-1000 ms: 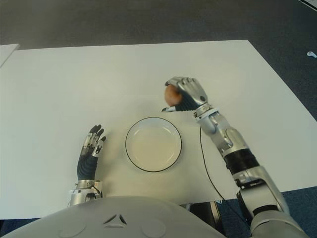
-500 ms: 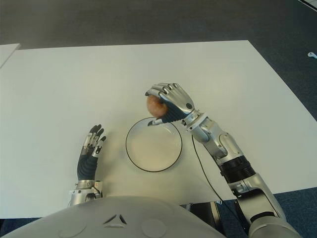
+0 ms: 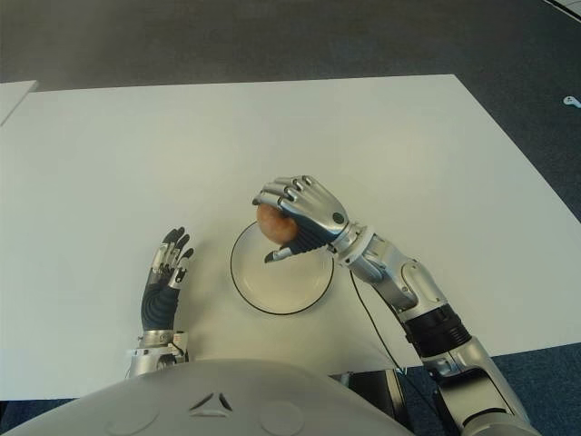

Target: Put the apples into the plate.

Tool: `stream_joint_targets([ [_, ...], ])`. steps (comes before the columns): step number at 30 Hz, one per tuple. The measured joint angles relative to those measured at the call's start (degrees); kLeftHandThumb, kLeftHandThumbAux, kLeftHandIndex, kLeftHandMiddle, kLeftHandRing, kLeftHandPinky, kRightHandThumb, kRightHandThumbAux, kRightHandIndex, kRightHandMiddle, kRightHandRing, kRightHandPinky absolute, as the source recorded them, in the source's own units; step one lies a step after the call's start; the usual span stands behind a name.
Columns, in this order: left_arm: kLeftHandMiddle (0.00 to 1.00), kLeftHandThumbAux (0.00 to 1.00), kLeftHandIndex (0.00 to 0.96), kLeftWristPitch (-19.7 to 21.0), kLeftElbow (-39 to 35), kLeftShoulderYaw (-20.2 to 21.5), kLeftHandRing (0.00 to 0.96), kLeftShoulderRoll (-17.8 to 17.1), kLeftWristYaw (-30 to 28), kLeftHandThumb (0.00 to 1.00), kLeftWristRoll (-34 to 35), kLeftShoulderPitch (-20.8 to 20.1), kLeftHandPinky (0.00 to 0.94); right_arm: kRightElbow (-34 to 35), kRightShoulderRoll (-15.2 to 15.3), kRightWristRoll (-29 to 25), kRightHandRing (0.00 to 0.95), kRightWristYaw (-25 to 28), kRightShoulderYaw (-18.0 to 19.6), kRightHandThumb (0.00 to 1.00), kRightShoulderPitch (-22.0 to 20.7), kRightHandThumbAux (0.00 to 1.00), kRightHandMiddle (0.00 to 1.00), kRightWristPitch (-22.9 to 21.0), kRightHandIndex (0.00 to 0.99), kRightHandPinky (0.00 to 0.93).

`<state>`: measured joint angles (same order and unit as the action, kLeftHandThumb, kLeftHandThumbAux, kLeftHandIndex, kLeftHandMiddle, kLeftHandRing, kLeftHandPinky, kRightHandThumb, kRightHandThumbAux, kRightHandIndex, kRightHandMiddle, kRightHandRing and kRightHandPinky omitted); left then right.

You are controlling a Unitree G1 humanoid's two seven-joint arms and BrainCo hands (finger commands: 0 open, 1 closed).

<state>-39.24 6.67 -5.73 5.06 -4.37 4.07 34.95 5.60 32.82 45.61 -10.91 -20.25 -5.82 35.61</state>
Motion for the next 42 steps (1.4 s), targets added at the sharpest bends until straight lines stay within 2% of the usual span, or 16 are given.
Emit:
stream_joint_targets([
  [10,0.035,0.532,0.062,0.8,-0.5,-0.1,0.003,0.0,0.6,0.088,-0.4,0.0,0.018,2.9,1.8,-0.4,0.669,3.9,0.4,0.706,2.7,0.718,0.709,3.5,0.438,0.555],
  [18,0.046,0.531,0.073,1.9,-1.1,-0.4,0.019,0.1,1.4,0.113,-0.6,0.0,0.035,4.3,3.4,-3.2,0.679,10.3,1.6,0.705,3.1,0.720,0.717,3.8,0.438,0.576],
  [28,0.043,0.538,0.073,4.8,-2.4,-2.2,0.025,0.1,2.7,0.135,-0.1,0.1,0.038,4.2,5.8,-5.2,0.661,18.1,1.7,0.703,3.1,0.720,0.698,4.1,0.437,0.550],
  [35,0.037,0.529,0.071,5.4,-3.5,-2.7,0.017,0.1,3.8,0.126,-0.4,0.3,0.030,1.9,6.0,-3.6,0.675,18.2,1.5,0.703,3.0,0.720,0.712,5.6,0.438,0.586],
  [42,0.023,0.524,0.063,5.1,-3.3,-2.9,0.003,0.0,3.9,0.104,-0.8,0.3,0.018,-1.5,5.1,-0.3,0.693,15.5,0.6,0.702,2.5,0.720,0.728,8.6,0.439,0.623],
])
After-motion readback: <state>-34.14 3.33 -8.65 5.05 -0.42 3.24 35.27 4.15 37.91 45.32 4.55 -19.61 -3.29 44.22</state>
